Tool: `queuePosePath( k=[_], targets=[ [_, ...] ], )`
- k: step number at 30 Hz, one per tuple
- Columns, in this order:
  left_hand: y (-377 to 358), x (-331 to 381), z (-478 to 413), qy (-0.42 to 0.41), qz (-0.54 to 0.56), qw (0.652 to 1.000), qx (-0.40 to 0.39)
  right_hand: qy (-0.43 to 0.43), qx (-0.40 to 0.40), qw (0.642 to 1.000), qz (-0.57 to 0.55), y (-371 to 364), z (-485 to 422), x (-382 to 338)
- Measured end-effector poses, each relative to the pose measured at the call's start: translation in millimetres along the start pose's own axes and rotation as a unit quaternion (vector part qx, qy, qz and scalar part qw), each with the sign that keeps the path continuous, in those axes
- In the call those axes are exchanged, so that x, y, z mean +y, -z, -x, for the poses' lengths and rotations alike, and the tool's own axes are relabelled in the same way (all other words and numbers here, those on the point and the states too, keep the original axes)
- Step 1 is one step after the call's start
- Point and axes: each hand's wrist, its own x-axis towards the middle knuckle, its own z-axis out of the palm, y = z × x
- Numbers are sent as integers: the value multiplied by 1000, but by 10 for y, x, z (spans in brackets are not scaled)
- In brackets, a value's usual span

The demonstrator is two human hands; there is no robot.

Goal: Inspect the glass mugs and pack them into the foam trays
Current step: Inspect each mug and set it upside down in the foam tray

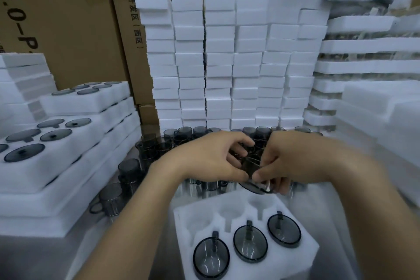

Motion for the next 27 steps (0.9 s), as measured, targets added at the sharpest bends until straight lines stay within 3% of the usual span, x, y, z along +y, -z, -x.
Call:
queuePosePath(
  k=[7,16,27],
  targets=[
    [-360,-81,-241,-9,-101,994,-51,-56,-57,997,16,-200,-202,-17],
    [-480,-225,-318,-16,-90,994,-53,-78,-136,987,-20,-270,-262,2],
    [-440,-281,-347,-1,-109,991,-84,-99,-162,982,-13,-447,-430,-9]
  ],
)
